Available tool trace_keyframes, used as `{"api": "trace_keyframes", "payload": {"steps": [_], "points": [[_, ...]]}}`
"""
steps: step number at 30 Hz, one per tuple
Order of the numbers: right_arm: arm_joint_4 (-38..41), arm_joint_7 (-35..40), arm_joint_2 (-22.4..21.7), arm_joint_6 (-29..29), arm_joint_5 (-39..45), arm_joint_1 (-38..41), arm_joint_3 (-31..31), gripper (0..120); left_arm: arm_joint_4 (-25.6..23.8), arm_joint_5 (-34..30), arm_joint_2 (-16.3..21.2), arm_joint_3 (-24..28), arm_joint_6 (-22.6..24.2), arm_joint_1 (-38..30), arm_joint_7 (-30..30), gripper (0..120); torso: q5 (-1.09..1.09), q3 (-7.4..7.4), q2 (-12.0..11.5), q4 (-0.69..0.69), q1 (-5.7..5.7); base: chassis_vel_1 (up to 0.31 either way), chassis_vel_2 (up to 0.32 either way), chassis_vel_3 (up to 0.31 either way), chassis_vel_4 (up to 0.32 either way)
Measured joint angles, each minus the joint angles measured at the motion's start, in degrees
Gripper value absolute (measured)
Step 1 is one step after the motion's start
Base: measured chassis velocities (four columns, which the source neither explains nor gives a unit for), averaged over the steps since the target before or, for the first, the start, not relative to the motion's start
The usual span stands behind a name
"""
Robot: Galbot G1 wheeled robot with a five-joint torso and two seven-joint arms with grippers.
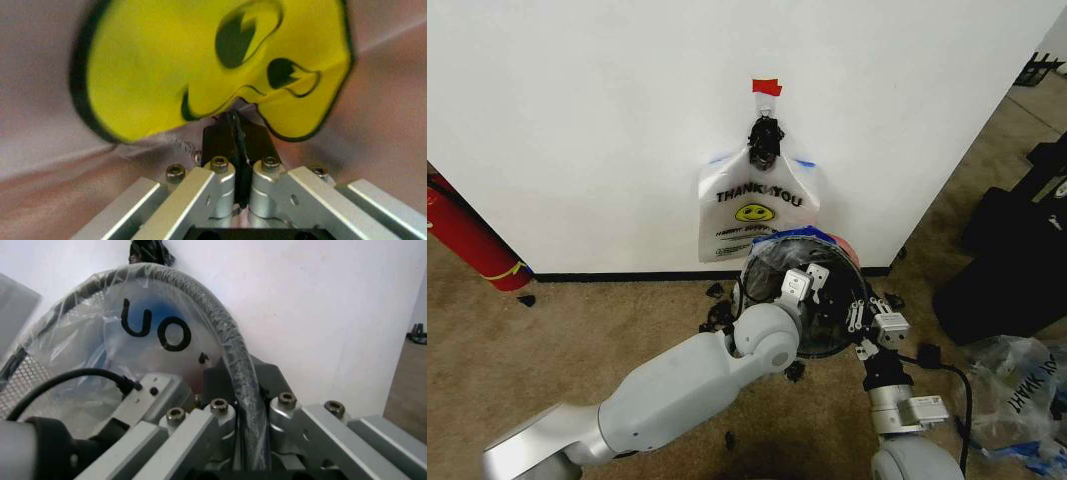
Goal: Pick up the garbage bag from the wall and place it over the trash bin.
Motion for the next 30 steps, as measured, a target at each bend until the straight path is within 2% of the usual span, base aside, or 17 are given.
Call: {"api": "trace_keyframes", "payload": {"steps": [9, 18, 22, 26, 30], "points": [[1.4, -0.3, -0.7, -0.3, 2.7, -0.6, 0.4, 1, 0.8, -0.3, 0.2, -0.2, -0.5, 0.0, -0.1, 0, 0.0, 0.0, 0.0, 0.0, 0.0, 0.0, 0.0, 0.0, 0.0], [-3.3, 1.6, -1.1, -2.5, 8.0, 3.3, 3.9, 1, -9.8, -0.7, 5.9, -1.0, -0.4, 3.0, 0.2, 0, 0.0, 0.0, 0.0, 0.01, 0.0, 0.0, 0.0, 0.0, 0.0], [-4.1, 2.1, -1.4, -3.1, 10.5, 4.0, 4.2, 1, -11.8, -1.0, 7.2, -1.7, -1.3, 4.4, 0.6, 0, -0.01, 0.0, 0.0, 0.0, 0.0, 0.0, 0.0, 0.0, 0.0], [-4.5, 2.3, -0.9, -3.3, 11.1, 4.4, 4.0, 1, -12.3, -1.1, 6.6, -3.1, -4.1, 5.1, 0.0, 0, -0.01, 0.0, 0.0, 0.0, 0.0, 0.0, 0.0, 0.0, 0.0], [-5.0, 2.4, -0.6, -3.2, 11.1, 4.6, 4.0, 1, -10.8, -0.3, 5.1, -4.1, -6.2, 5.2, -1.6, 0, -0.01, 0.0, 0.0, -0.01, 0.0, 0.0, 0.0, 0.0, 0.0]]}}
